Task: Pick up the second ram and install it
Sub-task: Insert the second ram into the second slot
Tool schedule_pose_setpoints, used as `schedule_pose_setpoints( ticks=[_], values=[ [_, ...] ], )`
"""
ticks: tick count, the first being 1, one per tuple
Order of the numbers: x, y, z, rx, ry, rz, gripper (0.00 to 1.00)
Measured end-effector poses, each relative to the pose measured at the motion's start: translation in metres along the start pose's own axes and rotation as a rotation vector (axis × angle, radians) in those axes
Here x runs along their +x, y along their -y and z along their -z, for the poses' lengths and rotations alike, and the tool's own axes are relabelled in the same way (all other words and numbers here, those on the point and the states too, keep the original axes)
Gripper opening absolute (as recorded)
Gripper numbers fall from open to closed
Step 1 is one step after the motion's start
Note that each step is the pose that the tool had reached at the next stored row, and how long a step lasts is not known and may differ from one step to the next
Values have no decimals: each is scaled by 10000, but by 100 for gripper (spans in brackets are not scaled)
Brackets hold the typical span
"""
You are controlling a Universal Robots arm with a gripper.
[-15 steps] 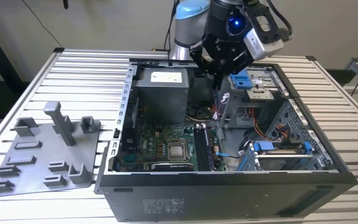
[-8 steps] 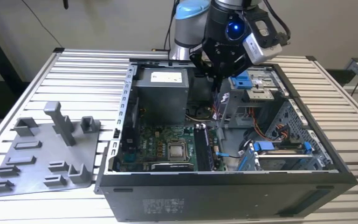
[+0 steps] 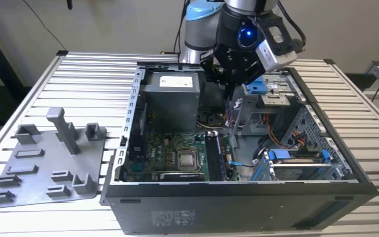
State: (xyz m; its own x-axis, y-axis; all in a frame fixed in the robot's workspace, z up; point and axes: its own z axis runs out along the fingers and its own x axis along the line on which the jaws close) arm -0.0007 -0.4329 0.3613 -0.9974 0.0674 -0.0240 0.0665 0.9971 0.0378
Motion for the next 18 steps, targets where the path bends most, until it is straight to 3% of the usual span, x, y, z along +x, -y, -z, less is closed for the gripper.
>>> schedule_pose_setpoints(
  ticks=[18],
  values=[
    [3,8,-130,1,0,0,14]
  ],
)
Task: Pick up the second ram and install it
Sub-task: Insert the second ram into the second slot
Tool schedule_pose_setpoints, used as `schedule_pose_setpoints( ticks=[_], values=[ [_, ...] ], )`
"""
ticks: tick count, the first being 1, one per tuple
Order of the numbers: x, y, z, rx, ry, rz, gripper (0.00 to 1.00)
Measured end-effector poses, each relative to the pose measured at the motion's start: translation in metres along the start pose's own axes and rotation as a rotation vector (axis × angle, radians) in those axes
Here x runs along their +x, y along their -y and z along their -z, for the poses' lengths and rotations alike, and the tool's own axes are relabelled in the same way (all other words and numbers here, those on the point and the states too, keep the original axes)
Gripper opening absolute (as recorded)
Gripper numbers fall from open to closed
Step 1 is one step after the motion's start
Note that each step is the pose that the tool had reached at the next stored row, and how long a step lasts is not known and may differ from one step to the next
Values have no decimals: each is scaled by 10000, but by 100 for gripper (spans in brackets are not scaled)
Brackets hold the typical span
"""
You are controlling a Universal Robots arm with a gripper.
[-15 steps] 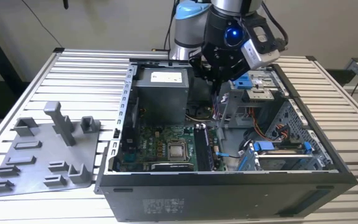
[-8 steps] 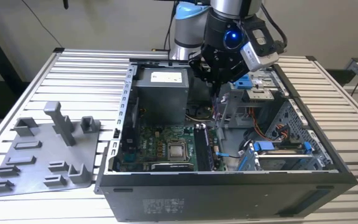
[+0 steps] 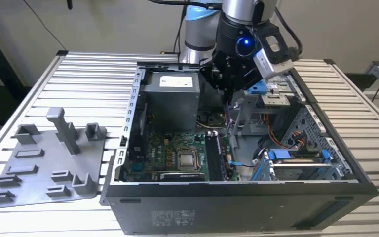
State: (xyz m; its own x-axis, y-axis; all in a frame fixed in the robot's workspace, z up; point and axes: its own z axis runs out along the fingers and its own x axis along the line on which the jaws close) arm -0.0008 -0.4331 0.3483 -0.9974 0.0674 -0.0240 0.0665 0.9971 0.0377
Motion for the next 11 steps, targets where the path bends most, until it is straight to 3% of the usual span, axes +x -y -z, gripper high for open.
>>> schedule_pose_setpoints(
  ticks=[11],
  values=[
    [2,7,-95,0,0,0,14]
  ],
)
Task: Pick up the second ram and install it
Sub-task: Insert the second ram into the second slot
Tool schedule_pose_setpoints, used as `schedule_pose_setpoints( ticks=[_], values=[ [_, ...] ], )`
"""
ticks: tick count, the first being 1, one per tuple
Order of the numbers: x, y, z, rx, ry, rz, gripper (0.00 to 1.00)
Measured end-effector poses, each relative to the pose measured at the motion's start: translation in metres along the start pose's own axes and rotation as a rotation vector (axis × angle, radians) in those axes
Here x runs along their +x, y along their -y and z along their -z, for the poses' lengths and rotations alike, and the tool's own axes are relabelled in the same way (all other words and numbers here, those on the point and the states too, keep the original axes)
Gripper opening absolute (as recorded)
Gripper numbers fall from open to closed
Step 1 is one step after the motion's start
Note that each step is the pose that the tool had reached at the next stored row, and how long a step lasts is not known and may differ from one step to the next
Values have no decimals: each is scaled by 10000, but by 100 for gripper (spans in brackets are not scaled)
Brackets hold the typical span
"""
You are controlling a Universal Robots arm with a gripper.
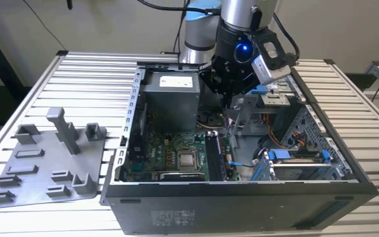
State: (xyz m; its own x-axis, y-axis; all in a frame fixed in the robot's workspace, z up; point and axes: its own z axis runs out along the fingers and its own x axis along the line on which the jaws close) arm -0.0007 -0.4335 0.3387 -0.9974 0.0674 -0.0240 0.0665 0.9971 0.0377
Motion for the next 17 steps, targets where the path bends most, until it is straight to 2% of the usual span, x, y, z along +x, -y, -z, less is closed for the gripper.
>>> schedule_pose_setpoints(
  ticks=[17],
  values=[
    [2,5,-110,6,0,1,14]
  ],
)
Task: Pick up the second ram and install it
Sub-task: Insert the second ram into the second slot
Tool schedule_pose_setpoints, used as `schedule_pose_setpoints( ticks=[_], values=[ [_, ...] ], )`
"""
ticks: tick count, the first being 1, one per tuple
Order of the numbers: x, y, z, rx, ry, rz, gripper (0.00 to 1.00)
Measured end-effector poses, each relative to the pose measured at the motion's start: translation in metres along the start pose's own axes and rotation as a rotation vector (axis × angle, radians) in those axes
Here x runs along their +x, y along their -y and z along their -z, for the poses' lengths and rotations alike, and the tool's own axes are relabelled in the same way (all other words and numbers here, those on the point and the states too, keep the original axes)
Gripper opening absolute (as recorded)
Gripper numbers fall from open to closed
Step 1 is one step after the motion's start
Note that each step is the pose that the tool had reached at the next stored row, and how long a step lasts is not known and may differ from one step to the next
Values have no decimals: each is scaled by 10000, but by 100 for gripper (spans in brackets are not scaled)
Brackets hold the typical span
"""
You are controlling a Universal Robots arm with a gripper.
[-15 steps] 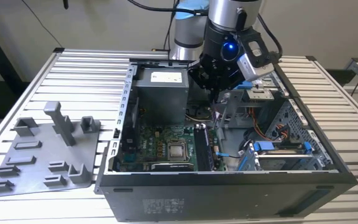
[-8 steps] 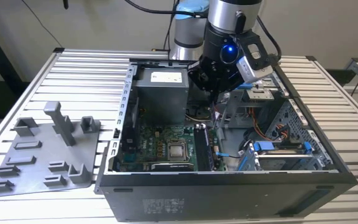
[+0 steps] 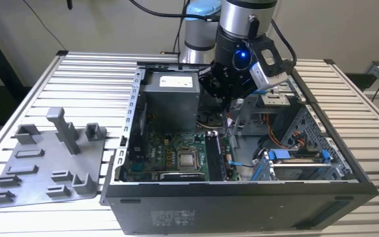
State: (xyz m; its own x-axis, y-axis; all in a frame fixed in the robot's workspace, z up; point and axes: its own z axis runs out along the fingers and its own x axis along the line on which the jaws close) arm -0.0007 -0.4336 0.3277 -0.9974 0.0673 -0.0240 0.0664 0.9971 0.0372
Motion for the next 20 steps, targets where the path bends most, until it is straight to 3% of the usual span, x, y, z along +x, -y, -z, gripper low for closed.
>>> schedule_pose_setpoints(
  ticks=[20],
  values=[
    [3,4,-114,32,2,1,14]
  ],
)
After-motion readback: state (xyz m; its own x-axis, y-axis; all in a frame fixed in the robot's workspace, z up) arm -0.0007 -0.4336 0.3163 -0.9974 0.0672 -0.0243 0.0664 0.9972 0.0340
